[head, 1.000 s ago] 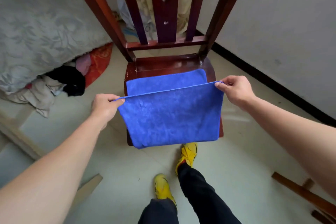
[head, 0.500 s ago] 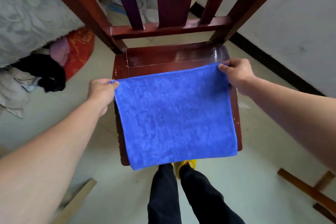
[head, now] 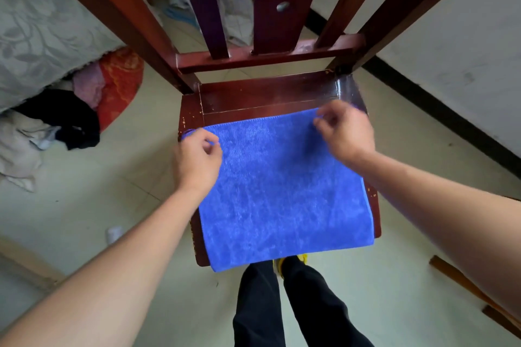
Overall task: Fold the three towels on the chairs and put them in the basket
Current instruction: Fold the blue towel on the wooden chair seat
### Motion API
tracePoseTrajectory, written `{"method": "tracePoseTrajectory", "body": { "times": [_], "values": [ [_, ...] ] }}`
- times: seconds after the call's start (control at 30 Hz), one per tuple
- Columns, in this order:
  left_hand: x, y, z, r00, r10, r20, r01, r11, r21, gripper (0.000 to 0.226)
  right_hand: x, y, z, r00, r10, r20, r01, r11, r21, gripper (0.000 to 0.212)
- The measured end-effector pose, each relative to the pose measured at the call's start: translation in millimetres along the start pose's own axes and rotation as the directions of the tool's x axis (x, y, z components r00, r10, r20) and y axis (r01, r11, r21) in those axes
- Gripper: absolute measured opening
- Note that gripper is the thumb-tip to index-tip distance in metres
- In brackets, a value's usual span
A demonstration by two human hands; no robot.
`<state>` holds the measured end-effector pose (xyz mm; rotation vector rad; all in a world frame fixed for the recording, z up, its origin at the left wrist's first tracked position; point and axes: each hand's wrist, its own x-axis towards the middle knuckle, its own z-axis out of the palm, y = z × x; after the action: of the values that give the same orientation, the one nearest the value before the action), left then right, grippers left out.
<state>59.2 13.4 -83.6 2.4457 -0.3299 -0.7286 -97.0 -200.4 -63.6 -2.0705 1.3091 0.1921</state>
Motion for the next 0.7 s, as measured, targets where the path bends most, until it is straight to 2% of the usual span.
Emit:
{"method": "tracePoseTrajectory", "body": {
  "times": [0.07,0.1,0.13,0.23,0.33,0.4,0.5,0.6,0.63,0.7],
  "values": [
    [-2,-5,10,0.985,-0.088,0.152,0.096,0.994,-0.05,0.01,-5,0,14,0.961,0.092,0.261,-0.157,0.958,0.24,0.003],
    [1,-9,11,0.978,-0.141,0.153,0.154,0.985,-0.077,0.012,-3,5,15,0.936,0.135,0.324,-0.247,0.91,0.334,0.008],
    [5,-13,10,0.975,-0.188,0.117,0.201,0.973,-0.112,0.014,1,13,13,0.927,0.19,0.323,-0.317,0.856,0.407,0.013],
    [15,-21,-2,0.971,-0.241,0.01,0.24,0.96,-0.146,0.017,17,44,-11,0.917,0.377,0.131,-0.391,0.783,0.484,0.016],
    [4,-19,-8,0.968,-0.251,-0.015,0.248,0.964,-0.098,0.022,13,66,-27,0.89,0.454,0.041,-0.431,0.81,0.398,0.004],
    [-14,-20,-6,0.965,-0.263,0.014,0.263,0.96,-0.099,0.021,-7,70,-28,0.9,0.436,0.019,-0.423,0.859,0.287,0.009],
    [-38,-20,-5,0.992,-0.122,-0.036,0.125,0.987,0.099,0.021,-33,68,-25,0.963,0.269,0.019,-0.27,0.962,0.05,0.018],
    [-19,-14,-17,0.995,0.038,-0.089,-0.008,0.949,0.315,0.033,-16,56,-25,0.996,0.081,-0.023,-0.083,0.994,-0.078,0.031],
    [-5,-15,-20,0.995,0.039,-0.087,-0.007,0.939,0.344,0.037,-5,51,-25,0.998,0.039,-0.044,-0.043,0.994,-0.095,0.035],
    [20,-13,-26,0.997,-0.048,-0.064,0.066,0.944,0.324,0.045,18,39,-28,0.998,0.035,-0.053,-0.041,0.993,-0.112,0.043]
  ]
}}
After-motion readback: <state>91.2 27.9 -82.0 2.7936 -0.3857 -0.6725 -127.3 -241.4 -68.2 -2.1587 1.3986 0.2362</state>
